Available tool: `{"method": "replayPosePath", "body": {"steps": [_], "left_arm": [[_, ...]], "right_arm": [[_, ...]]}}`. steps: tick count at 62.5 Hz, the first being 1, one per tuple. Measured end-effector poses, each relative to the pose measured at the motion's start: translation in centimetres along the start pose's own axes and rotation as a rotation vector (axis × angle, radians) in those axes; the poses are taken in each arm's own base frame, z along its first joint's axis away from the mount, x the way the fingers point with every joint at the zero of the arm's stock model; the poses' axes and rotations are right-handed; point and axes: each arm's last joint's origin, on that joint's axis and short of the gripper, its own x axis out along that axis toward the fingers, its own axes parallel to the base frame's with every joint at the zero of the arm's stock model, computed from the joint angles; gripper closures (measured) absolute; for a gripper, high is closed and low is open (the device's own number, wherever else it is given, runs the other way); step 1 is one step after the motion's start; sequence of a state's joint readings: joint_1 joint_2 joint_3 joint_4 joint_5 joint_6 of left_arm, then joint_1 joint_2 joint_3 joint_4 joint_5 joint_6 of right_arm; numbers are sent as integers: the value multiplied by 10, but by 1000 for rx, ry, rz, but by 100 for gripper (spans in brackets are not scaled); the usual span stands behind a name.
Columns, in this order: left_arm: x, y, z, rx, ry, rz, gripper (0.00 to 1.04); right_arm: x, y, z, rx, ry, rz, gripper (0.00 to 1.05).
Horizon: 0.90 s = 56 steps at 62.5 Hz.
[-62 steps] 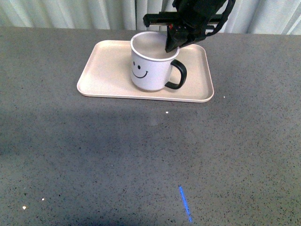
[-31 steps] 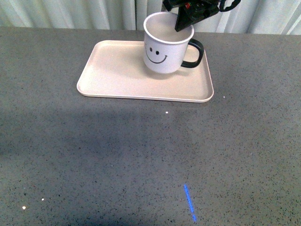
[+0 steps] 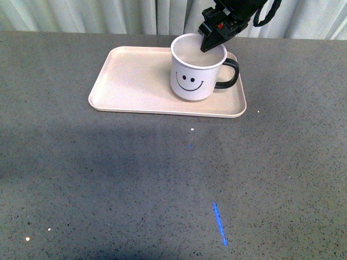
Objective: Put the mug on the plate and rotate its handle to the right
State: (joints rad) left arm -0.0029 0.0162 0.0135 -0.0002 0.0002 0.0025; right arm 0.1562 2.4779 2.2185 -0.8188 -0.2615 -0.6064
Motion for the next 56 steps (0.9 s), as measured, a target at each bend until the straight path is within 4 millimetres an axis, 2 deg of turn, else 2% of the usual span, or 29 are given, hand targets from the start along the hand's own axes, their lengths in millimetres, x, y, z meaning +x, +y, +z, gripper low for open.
{"method": "replayPosePath", "body": {"steps": [29,52,56], "left_arm": [[0,0,0,0,0,0,9],[0,0,0,0,0,0,9],[0,0,0,0,0,0,9]], "right_arm": [[12,2,6,-95,25,28,103],[13,5,8,-163,35,42,103],[13,5,8,-177,38,40,89]]}}
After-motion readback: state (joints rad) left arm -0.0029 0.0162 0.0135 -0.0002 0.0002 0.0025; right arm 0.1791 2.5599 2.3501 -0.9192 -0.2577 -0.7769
